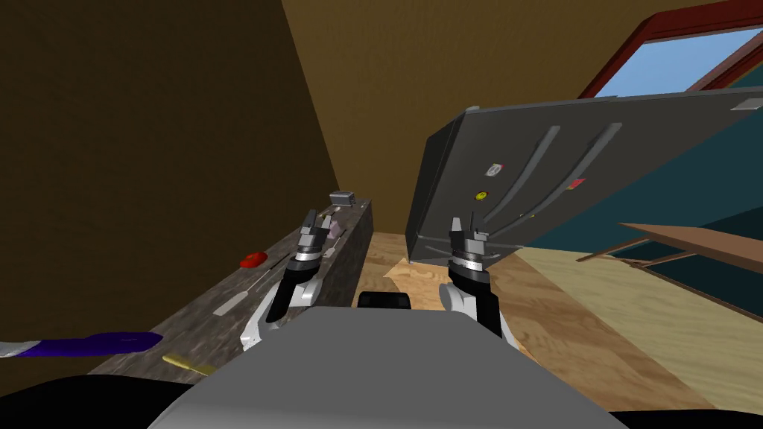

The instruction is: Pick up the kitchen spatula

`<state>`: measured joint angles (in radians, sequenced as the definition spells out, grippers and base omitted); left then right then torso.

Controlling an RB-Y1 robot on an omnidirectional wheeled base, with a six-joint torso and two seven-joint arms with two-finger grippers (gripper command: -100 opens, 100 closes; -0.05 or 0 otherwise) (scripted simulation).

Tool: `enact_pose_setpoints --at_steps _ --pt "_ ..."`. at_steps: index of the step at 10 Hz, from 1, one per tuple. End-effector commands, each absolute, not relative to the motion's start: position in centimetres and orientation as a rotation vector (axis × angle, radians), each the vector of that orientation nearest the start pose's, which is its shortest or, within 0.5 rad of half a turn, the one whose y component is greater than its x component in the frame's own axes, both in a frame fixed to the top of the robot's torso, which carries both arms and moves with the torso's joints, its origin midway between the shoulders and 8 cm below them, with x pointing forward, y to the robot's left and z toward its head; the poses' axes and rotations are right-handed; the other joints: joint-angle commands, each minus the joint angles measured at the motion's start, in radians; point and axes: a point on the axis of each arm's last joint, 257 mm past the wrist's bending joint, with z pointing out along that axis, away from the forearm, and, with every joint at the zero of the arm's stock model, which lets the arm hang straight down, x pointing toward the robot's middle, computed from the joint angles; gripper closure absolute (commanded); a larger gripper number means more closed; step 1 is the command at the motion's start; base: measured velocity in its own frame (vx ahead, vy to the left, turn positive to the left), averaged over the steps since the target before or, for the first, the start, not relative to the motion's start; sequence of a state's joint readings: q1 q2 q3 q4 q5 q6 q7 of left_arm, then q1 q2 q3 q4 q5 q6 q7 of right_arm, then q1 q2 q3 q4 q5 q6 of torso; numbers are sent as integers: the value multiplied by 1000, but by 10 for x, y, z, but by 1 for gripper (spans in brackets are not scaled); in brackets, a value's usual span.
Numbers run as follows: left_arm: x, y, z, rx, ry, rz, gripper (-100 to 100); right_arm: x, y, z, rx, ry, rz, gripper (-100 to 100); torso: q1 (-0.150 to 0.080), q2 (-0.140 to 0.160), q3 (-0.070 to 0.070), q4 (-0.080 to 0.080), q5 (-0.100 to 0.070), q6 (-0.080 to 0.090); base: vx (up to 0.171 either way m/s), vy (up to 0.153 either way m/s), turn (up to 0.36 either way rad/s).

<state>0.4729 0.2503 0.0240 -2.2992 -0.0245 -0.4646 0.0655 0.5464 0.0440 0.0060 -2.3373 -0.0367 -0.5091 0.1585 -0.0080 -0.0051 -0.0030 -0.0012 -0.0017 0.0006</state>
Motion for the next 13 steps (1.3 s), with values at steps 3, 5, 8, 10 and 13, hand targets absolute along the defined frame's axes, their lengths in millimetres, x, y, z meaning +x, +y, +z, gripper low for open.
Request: enact_pose_setpoints --at_steps 3,5,8,10,13 --pt "356 252 22 -431 898 -1333 -100 326 -289 37 635 576 1168 0 0 0 0 0 0 -1 84 -121 -123" --pt "359 251 13 -422 942 -1331 -100 326 -289 37 635 576 1168 0 1 0 0 0 0 0 69 -98 -193" --pt "367 251 -13 -422 1044 -1324 -100 326 -289 37 635 576 1168 0 1 2 1 0 0 -1 66 -96 -141" --pt "370 252 -31 -429 1106 -1316 -100 326 -289 37 635 576 1168 0 3 3 2 1 0 -1 39 -68 -109" --pt "374 253 -52 -424 1191 -1299 -100 326 -289 37 635 576 1168 0 3 3 2 1 1 0 45 -56 -123"
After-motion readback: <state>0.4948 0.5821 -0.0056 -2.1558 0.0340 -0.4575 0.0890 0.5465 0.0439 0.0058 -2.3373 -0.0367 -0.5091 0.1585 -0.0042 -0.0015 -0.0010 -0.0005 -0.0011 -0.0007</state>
